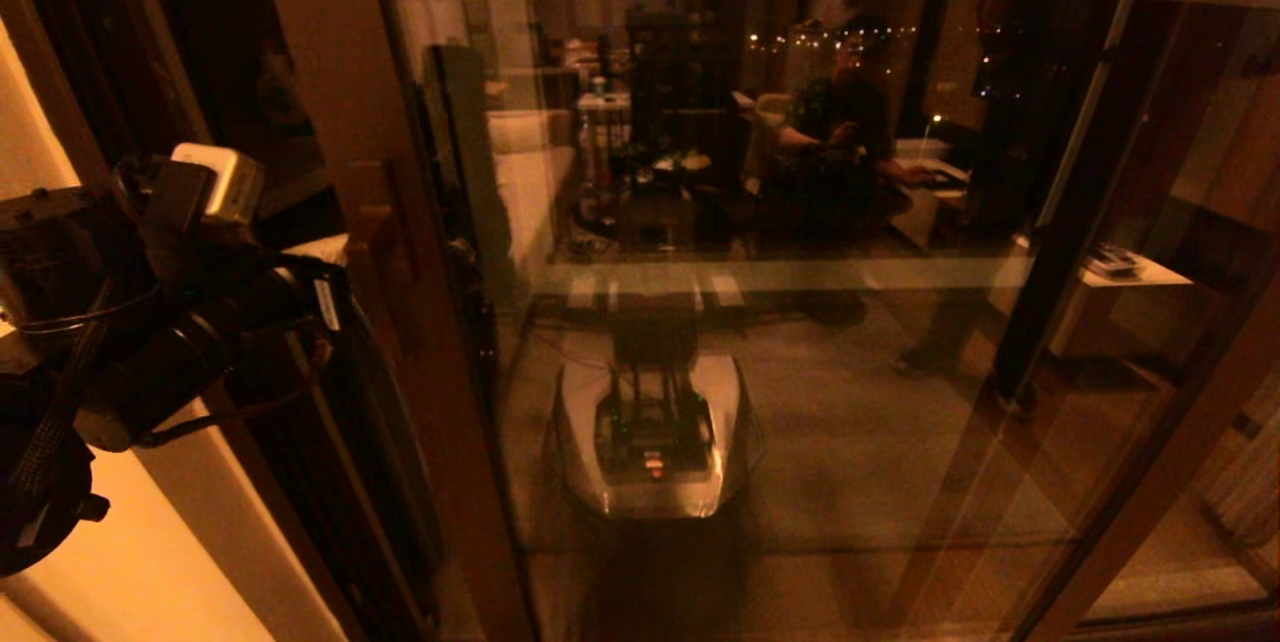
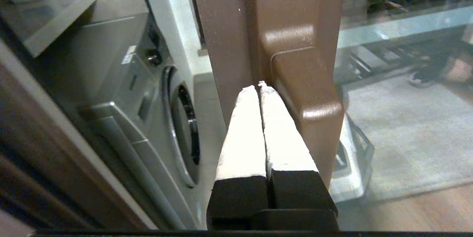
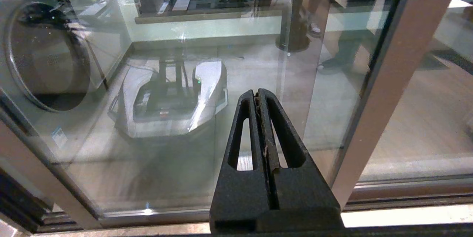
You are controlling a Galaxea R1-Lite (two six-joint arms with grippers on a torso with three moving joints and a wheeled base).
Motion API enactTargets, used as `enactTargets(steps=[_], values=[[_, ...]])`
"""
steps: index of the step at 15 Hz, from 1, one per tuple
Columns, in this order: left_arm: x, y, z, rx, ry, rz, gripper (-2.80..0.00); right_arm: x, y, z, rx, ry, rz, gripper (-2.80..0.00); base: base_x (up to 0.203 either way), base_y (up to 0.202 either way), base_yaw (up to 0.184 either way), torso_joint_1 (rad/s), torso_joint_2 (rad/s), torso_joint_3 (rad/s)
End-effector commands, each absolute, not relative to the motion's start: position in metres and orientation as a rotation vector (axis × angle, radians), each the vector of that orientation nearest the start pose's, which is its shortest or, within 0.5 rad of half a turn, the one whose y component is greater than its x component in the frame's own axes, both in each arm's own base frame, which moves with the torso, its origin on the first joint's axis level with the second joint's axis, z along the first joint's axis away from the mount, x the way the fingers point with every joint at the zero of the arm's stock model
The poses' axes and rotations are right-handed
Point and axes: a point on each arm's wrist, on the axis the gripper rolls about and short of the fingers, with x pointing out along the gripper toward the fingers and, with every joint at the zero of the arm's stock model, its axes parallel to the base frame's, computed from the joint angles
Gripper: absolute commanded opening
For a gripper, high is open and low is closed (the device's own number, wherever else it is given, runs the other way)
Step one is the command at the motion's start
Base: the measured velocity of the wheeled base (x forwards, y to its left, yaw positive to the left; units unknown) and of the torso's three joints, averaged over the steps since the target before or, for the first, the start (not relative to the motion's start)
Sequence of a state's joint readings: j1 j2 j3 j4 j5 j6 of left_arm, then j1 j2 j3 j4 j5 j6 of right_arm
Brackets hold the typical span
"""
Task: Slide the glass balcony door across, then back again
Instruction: Open the slid door
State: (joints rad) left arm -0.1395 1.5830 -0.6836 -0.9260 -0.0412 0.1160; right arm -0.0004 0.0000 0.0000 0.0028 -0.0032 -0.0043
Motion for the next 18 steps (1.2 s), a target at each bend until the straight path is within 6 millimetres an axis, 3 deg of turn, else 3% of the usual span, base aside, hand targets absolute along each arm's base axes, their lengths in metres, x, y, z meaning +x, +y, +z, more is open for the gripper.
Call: enactTargets(steps=[1, 18], values=[[0.272, -0.048, 0.212, 0.114, -0.038, -0.191, -2.80, -0.023, 0.000, 0.075, -0.005, 0.003, -0.004, -2.80, 0.000, 0.000, 0.000, 0.000, 0.00, 0.000], [0.272, -0.077, 0.213, 0.140, -0.049, -0.232, -2.80, -0.023, 0.000, 0.075, -0.005, 0.004, -0.004, -2.80, 0.000, 0.000, 0.000, 0.000, 0.00, 0.000]])
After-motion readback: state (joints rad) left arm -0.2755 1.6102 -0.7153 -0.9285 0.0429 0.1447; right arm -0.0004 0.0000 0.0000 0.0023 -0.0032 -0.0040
